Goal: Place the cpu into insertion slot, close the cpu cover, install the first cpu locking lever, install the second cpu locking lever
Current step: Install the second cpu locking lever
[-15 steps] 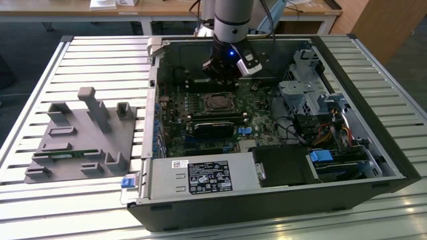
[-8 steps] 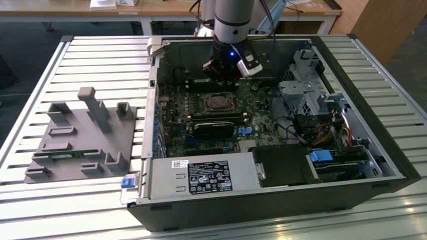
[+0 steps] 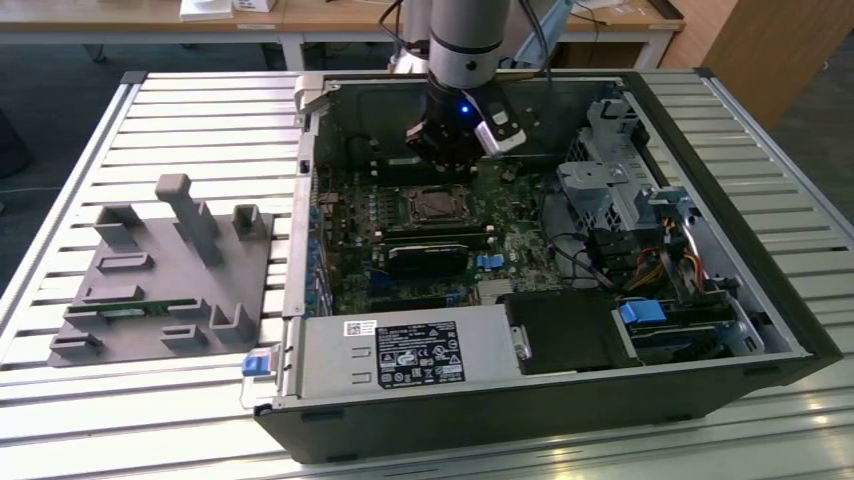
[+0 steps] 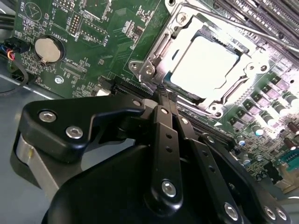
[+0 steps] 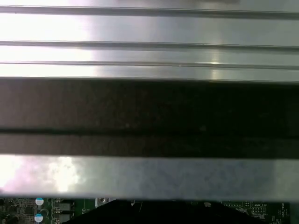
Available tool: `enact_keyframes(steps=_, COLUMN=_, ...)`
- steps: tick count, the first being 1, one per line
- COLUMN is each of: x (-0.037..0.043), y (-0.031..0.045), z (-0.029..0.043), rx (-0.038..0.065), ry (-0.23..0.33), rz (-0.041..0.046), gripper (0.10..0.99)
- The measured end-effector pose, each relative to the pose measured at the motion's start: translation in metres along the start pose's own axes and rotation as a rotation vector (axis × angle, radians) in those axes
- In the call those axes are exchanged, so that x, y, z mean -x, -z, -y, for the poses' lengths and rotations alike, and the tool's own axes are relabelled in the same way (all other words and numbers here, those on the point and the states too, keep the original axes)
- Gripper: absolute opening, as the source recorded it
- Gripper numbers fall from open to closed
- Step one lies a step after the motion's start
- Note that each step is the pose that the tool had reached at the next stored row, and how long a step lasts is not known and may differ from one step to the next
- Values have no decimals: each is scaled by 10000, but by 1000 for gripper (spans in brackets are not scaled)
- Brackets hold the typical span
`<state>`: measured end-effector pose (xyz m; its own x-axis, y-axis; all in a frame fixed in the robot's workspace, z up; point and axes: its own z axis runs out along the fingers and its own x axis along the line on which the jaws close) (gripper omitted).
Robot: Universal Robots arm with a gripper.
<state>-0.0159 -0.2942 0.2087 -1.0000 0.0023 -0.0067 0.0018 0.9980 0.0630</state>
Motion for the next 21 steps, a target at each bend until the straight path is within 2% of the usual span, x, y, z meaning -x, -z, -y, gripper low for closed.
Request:
enact_keyframes(steps=9, x=1, y=4, z=68, rx=0, ry=-1, rz=0, gripper=106)
enact_keyframes(steps=17, x=2, y=9, z=233, rx=0, ry=0, rz=0, gripper=106)
enact_keyframes(steps=21, x=1, y=26, z=245, rx=-1, ry=-2, rz=0, gripper=106)
